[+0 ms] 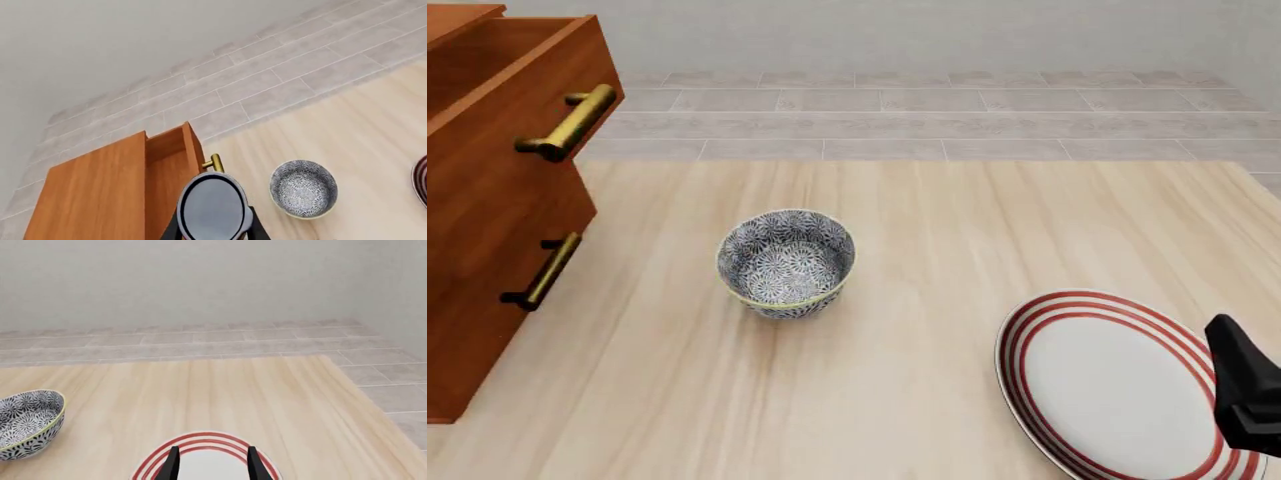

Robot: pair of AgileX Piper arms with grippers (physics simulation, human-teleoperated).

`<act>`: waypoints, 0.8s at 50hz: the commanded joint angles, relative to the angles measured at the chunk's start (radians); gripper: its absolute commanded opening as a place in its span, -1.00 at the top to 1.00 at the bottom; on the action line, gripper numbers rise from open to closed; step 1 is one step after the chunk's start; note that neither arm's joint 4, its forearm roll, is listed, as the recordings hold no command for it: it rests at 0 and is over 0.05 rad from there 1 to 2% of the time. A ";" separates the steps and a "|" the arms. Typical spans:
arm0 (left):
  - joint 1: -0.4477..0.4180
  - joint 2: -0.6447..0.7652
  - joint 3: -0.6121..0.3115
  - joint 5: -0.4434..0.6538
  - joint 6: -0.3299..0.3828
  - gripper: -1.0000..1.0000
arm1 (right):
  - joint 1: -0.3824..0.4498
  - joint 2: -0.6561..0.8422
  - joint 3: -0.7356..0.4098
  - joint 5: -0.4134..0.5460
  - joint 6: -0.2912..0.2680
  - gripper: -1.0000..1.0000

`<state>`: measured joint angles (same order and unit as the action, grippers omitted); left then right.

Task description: Put the ketchup in the top drawer of the cabinet.

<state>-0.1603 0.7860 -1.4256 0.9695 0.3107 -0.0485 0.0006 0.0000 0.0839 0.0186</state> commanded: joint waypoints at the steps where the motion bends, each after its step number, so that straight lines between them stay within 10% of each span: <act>1: 0.085 0.035 0.031 -0.030 0.039 1.00 | 0.002 0.000 0.000 0.005 0.000 -1.00; 40: 0.299 0.092 0.196 -0.178 0.073 1.00 | 0.011 0.002 0.000 0.017 -0.004 -1.00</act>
<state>0.1018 0.8652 -1.2694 0.8277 0.3571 -0.0423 0.0018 0.0000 0.0973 0.0157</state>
